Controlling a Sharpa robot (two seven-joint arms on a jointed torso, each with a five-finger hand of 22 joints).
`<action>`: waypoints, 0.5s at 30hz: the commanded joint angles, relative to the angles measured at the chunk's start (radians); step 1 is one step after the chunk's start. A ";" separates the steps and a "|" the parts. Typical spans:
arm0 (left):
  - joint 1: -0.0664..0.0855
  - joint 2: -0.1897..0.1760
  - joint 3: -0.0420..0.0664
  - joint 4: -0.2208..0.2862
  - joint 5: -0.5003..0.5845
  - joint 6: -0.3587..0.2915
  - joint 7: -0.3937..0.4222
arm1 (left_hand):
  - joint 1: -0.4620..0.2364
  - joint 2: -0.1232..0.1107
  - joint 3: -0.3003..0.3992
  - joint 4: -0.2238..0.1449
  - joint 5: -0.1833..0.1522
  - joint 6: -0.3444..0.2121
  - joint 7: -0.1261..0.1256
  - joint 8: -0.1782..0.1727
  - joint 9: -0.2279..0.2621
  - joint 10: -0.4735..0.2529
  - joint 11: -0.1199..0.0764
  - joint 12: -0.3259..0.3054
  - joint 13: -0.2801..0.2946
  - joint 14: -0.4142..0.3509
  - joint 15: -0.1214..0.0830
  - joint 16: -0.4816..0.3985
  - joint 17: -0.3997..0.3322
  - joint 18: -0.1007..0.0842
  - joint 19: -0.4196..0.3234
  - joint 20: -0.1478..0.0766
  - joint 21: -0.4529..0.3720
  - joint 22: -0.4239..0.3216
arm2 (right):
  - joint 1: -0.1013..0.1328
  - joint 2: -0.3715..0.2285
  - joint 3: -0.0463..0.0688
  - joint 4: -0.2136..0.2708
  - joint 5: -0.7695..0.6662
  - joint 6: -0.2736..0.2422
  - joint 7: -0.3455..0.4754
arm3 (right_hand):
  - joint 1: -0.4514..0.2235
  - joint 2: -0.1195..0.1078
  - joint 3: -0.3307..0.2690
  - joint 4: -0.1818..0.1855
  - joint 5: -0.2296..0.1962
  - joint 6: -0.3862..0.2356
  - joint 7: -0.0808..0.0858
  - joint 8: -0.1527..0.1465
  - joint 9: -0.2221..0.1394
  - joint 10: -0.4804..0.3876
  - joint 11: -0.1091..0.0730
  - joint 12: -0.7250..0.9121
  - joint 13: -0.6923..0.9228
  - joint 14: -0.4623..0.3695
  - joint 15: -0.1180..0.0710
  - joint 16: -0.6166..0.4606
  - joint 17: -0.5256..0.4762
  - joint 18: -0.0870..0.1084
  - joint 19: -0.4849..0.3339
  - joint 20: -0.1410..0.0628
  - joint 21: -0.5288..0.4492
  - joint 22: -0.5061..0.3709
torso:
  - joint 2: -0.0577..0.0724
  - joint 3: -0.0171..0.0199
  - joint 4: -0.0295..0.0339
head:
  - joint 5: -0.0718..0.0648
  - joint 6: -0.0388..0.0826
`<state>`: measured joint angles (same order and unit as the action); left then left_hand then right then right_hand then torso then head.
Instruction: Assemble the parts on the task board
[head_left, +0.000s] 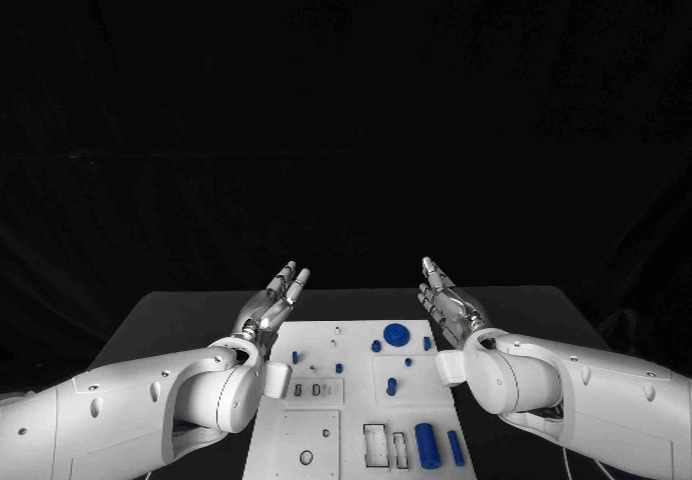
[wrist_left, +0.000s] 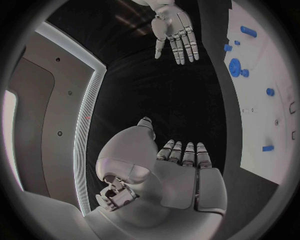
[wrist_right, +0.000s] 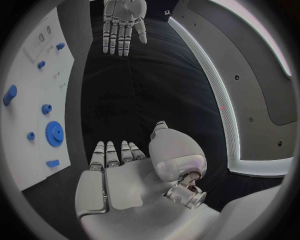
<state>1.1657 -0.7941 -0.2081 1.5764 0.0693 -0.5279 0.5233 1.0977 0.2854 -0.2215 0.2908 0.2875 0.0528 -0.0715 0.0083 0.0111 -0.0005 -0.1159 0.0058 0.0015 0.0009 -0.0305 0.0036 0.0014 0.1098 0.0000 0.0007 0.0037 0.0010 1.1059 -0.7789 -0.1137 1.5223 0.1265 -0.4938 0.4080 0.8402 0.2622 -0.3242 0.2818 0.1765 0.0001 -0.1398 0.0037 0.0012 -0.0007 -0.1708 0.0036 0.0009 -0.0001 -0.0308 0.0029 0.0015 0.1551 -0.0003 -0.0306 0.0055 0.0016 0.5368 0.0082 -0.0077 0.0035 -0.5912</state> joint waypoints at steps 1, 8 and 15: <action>0.010 0.000 -0.010 0.004 0.039 0.138 0.035 | 0.013 0.003 -0.005 0.002 0.003 0.007 -0.001 0.003 0.001 0.000 0.003 -0.006 -0.001 -0.001 -0.006 -0.004 -0.001 0.015 0.000 0.018 -0.004 -0.001 | 0.008 0.002 -0.010 -0.008 0.079 0.194 -0.070 | 0.050 -0.010 -0.017 0.004 -0.005 0.000 0.028 -0.004 -0.001 0.001 0.021 -0.004 -0.001 0.000 -0.142 -0.003 -0.001 0.024 0.000 -0.020 -0.005 -0.002 | 0.000 0.0000 -0.0002 | 0.000 0.000; -0.015 0.014 -0.014 -0.044 -0.068 0.274 0.088 | 0.024 -0.001 -0.010 0.001 -0.009 0.006 -0.029 0.003 0.000 0.000 0.012 -0.006 -0.001 -0.001 0.014 -0.004 -0.001 0.015 0.000 0.039 -0.004 -0.001 | 0.013 -0.016 -0.023 -0.032 0.109 0.283 -0.102 | 0.068 -0.022 -0.017 0.003 -0.016 0.001 0.053 -0.003 -0.001 0.001 0.047 -0.004 -0.001 0.000 -0.115 -0.003 -0.001 0.024 0.000 0.008 -0.005 -0.002 | -0.010 -0.0027 0.0019 | 0.003 0.001; -0.018 0.017 -0.014 -0.052 -0.095 0.276 0.089 | 0.030 0.000 -0.016 0.002 -0.012 0.006 -0.042 0.003 0.000 0.000 0.046 -0.006 -0.001 -0.001 0.032 -0.004 -0.001 0.018 0.000 0.059 -0.004 -0.001 | 0.011 -0.010 -0.023 -0.046 0.066 0.323 -0.102 | 0.094 -0.030 -0.011 0.000 -0.018 0.007 0.076 0.001 0.002 0.001 0.075 -0.004 -0.001 0.000 -0.061 -0.003 -0.001 0.023 0.000 0.051 -0.005 -0.002 | -0.013 -0.0029 0.0016 | 0.006 -0.008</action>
<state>1.1452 -0.7809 -0.2238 1.5255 0.0316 -0.3269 0.5706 1.1159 0.2869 -0.2327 0.2932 0.2808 0.0590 -0.1078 0.0101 0.0110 -0.0003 -0.0761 0.0058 0.0016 -0.0008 -0.0025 0.0036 0.0015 0.1097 0.0003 0.0537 0.0037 0.0011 1.1175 -0.7914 -0.1370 1.4772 0.2085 -0.2521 0.3218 0.9256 0.2352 -0.3376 0.2870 0.1606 0.0081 -0.0680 0.0036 0.0015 -0.0024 -0.1004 0.0036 0.0012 -0.0002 -0.0307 0.0029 0.0013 0.1702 0.0001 0.0171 0.0055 0.0009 0.5269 0.0061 -0.0059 0.0086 -0.5939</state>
